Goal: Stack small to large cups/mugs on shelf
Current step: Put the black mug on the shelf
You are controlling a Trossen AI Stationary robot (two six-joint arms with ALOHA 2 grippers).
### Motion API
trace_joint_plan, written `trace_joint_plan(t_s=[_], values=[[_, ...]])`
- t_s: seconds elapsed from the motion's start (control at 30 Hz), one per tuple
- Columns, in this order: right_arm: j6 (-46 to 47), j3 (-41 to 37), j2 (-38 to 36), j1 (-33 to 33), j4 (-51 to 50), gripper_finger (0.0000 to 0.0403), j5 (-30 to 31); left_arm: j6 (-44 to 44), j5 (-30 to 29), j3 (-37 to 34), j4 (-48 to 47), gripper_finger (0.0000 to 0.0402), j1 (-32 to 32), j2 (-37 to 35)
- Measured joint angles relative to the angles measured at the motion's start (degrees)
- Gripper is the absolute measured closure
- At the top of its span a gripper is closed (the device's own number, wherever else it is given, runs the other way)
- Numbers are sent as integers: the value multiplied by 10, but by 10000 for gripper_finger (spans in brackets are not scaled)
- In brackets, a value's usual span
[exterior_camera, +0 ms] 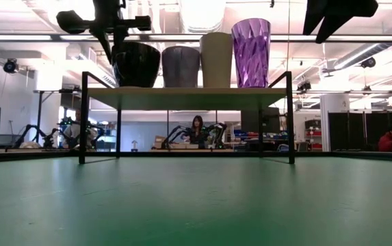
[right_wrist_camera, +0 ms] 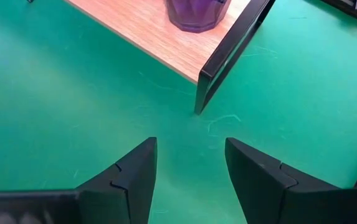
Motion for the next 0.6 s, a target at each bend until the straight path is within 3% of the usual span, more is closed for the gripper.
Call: trace_joint_plan(t_s=[0.6], values=[[-18, 0, 0, 0, -2, 220, 0, -32, 5, -32, 8, 384, -11, 1]])
